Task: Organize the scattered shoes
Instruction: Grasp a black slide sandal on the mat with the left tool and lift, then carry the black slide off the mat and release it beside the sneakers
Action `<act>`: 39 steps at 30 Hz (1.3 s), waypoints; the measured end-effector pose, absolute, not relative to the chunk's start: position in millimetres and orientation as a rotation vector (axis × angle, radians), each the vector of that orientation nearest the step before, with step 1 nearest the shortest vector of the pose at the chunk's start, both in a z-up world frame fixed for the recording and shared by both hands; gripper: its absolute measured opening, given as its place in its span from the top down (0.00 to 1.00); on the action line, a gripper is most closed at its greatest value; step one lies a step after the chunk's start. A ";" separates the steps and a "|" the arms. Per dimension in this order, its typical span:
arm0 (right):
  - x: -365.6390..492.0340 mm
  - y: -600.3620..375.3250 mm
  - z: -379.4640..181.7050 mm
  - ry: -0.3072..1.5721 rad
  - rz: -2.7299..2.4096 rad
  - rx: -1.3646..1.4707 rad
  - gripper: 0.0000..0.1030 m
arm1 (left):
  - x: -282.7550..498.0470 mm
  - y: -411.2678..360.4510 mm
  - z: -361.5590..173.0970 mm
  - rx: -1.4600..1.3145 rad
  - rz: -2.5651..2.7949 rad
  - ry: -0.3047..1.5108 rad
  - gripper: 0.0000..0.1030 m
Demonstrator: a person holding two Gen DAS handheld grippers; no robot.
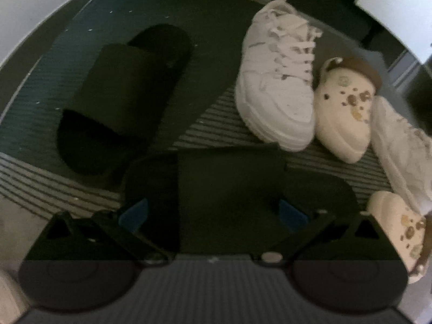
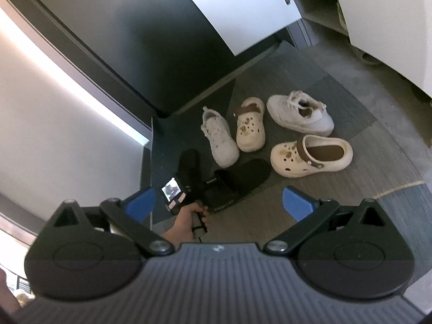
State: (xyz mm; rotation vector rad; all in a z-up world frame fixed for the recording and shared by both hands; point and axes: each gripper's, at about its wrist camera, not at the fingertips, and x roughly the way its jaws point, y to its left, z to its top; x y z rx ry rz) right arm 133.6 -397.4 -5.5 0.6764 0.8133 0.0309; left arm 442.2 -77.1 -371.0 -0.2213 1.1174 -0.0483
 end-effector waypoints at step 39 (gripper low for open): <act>118.1 -377.6 4.5 0.805 0.015 0.552 0.00 | 265.0 -88.0 -365.4 -0.152 -0.162 1.217 0.13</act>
